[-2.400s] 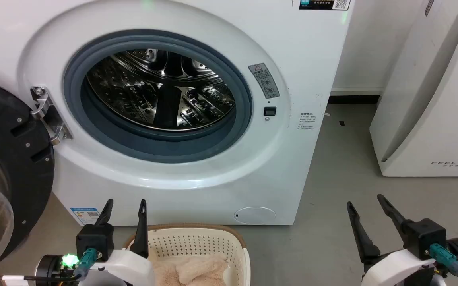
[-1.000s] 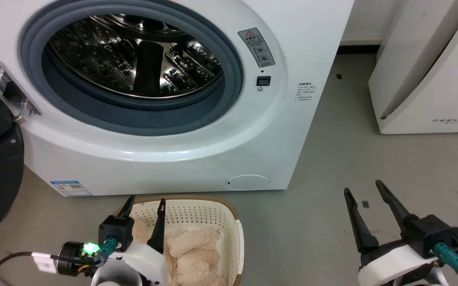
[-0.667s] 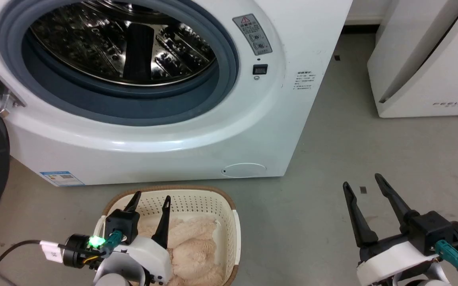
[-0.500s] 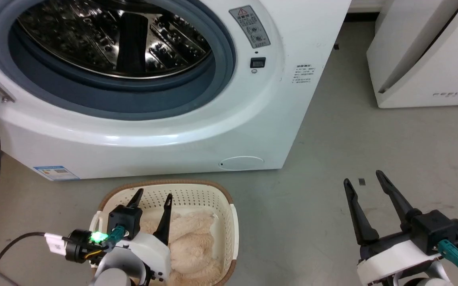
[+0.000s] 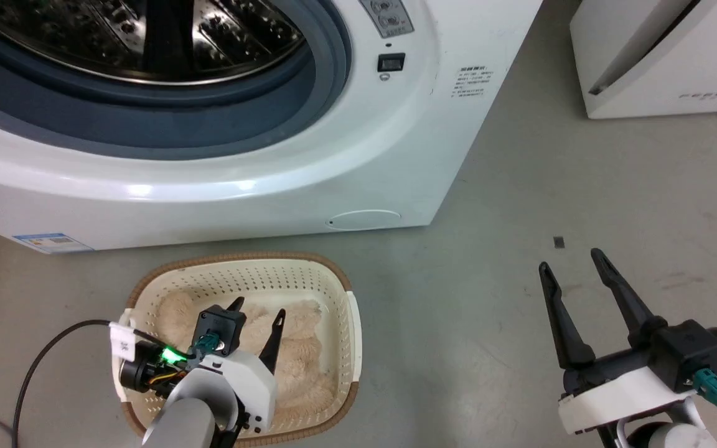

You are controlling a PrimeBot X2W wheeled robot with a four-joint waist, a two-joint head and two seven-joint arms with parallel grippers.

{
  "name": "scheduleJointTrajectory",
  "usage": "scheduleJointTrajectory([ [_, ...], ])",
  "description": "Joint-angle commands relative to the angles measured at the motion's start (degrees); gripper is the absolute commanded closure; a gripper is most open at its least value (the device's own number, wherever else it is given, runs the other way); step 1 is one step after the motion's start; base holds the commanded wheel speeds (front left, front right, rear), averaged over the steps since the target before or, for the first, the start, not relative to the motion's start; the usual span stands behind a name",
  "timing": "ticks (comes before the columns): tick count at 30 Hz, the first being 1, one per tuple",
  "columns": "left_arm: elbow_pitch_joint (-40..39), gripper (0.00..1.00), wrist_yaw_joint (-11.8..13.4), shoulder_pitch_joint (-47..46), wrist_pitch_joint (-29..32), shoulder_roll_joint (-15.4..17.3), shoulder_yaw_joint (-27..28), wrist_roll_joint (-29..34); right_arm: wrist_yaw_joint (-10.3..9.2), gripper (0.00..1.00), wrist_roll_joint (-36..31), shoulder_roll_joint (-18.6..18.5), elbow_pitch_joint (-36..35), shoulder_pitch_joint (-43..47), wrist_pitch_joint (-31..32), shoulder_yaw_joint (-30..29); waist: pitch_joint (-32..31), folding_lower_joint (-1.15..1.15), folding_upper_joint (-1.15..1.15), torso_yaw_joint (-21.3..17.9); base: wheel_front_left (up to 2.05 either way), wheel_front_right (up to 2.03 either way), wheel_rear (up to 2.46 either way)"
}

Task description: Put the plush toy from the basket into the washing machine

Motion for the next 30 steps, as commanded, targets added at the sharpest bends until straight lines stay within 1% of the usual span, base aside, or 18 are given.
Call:
scheduleJointTrajectory([
  [1,1.58,0.0,-0.38,-1.75,0.06,0.72,-0.99,-0.55,-0.03,0.0,0.66,-0.01,-0.49,-1.19,-0.54,0.16,1.07,0.0,0.0,-0.41,0.0,0.0,0.0],
  [5,5.44,0.0,-0.61,-4.43,0.5,2.21,-3.79,-1.84,-0.03,0.0,0.63,-0.01,-0.65,-1.59,-1.02,-0.55,3.02,0.0,0.0,-0.93,0.0,0.0,0.0],
  [8,9.35,0.0,-0.78,-6.69,1.49,3.85,-5.87,-0.65,-0.04,0.0,1.62,-0.01,-0.78,-2.11,-1.38,-1.43,4.48,0.0,0.0,-1.4,0.0,0.0,0.0],
  [15,15.76,0.0,-1.19,-11.07,0.53,4.87,-8.3,-1.86,-0.04,0.0,2.18,-0.01,-1.44,-2.9,-2.22,-0.71,7.95,0.0,0.0,-2.51,0.0,0.0,0.0],
  [20,19.72,0.0,-1.49,-14.25,1.05,6.01,-11.49,-2.62,-0.04,0.0,2.61,-0.01,-1.89,-3.44,-2.82,-0.24,10.74,0.0,0.0,-3.24,0.0,0.0,0.0],
  [21,21.17,0.0,-1.59,-15.98,0.84,6.97,-12.81,-2.19,-0.04,0.0,2.76,-0.01,-2.12,-3.75,-3.05,-0.14,12.02,0.0,0.0,-3.51,0.0,0.0,0.0],
  [23,22.58,0.0,-1.42,-17.67,0.24,7.71,-13.89,-1.82,-0.04,0.0,2.89,-0.01,-2.35,-4.15,-3.29,-0.08,13.21,0.0,0.0,-3.8,0.0,0.0,0.0],
  [30,27.56,0.0,-2.02,-21.93,-0.11,8.76,-17.69,-2.08,-0.05,0.0,3.63,-0.01,-2.84,-5.09,-4.13,-0.23,16.97,-0.01,0.0,-4.75,0.0,0.0,0.0],
])
